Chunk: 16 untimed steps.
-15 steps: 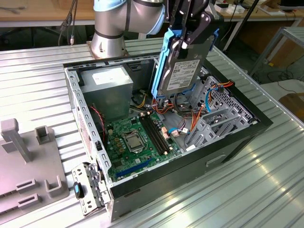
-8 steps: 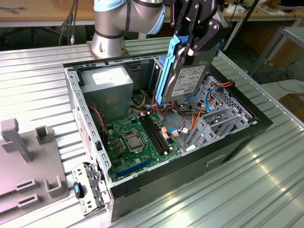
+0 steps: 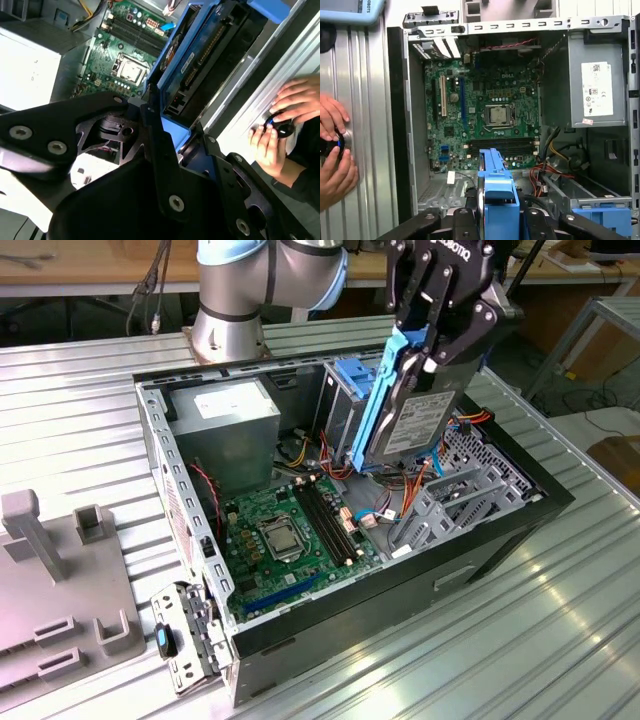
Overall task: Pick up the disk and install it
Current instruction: 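Insert the disk into the insertion slot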
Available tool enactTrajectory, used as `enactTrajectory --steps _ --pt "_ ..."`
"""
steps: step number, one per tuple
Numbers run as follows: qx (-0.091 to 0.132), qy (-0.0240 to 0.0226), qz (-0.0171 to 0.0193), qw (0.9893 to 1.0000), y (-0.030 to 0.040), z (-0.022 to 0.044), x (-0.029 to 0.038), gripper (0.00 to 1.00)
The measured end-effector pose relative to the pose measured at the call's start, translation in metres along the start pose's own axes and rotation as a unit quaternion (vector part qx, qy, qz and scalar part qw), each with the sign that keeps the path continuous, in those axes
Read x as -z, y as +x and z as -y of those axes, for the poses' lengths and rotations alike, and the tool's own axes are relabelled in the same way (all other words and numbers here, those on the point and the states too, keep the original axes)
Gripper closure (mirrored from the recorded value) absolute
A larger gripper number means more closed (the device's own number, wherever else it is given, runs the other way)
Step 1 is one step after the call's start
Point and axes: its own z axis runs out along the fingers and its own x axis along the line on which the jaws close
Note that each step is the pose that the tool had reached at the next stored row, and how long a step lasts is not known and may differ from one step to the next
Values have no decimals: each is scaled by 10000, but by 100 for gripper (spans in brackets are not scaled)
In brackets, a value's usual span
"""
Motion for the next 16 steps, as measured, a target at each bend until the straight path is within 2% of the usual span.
enactTrajectory --steps 1,3,4,6,10,12,14,16 --pt "-1 0 -3 10000 3 77 -3 63" --pt "0 0 -3 10000 19 132 -7 63" --pt "0 0 -2 10000 54 172 -15 63" --pt "0 0 -2 10000 77 197 -23 63" --pt "2 0 -2 10000 167 210 -44 63" --pt "10 0 -2 10000 198 242 -58 63" --pt "16 0 -3 10000 215 291 -70 63" --pt "18 0 -2 10000 230 378 -82 63"
